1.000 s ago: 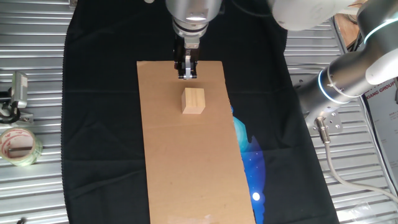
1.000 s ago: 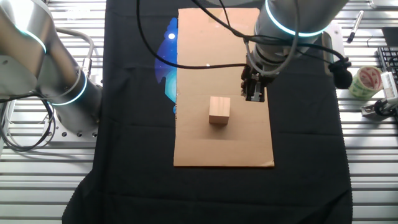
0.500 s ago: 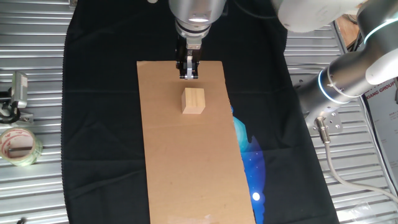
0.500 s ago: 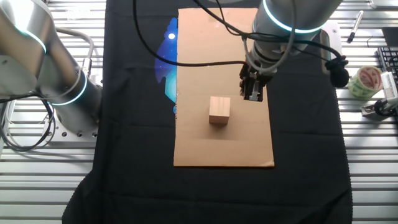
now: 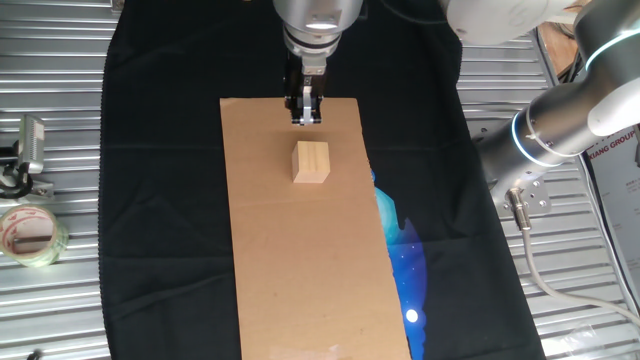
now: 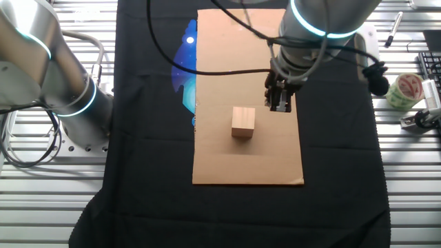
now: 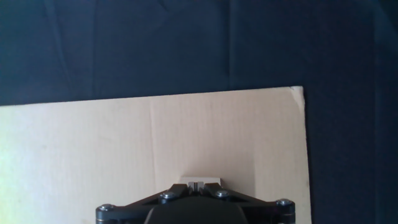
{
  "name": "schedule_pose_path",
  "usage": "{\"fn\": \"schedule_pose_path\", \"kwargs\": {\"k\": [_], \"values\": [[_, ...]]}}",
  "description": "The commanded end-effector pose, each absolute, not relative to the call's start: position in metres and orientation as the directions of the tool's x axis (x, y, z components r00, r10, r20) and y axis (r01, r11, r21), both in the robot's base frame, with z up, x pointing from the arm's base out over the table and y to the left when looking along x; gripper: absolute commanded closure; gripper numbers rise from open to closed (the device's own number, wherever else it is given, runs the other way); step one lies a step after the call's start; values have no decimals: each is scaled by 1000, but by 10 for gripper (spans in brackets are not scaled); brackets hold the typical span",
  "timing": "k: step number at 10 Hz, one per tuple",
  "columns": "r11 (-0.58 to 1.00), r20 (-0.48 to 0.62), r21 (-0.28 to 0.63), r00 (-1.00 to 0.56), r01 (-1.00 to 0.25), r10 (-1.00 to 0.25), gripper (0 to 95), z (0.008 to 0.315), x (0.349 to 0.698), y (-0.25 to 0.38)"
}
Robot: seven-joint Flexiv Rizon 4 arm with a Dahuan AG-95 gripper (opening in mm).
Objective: Use the gripper to push the small block from left to right
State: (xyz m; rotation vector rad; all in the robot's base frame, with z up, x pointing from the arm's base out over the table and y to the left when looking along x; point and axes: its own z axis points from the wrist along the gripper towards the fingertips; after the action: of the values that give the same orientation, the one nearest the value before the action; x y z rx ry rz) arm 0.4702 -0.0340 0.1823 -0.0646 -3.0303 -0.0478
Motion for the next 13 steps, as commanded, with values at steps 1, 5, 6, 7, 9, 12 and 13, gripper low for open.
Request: {"fn": "schedule_pose_path", "kwargs": {"k": [1, 5, 6, 7, 9, 12, 13], "values": [[1000, 114, 26, -993, 5, 2, 950, 182, 470, -34], [1000, 115, 30, -993, 9, 6, 950, 182, 470, -34], [1000, 118, 30, -993, 8, 5, 950, 183, 470, -35], [999, 119, 32, -993, 7, 3, 950, 183, 470, -35], [999, 118, 37, -993, 3, -1, 950, 183, 470, -35], [999, 129, 38, -992, 10, 5, 950, 184, 468, -38], [999, 132, 35, -991, 16, 11, 950, 185, 467, -38]]}}
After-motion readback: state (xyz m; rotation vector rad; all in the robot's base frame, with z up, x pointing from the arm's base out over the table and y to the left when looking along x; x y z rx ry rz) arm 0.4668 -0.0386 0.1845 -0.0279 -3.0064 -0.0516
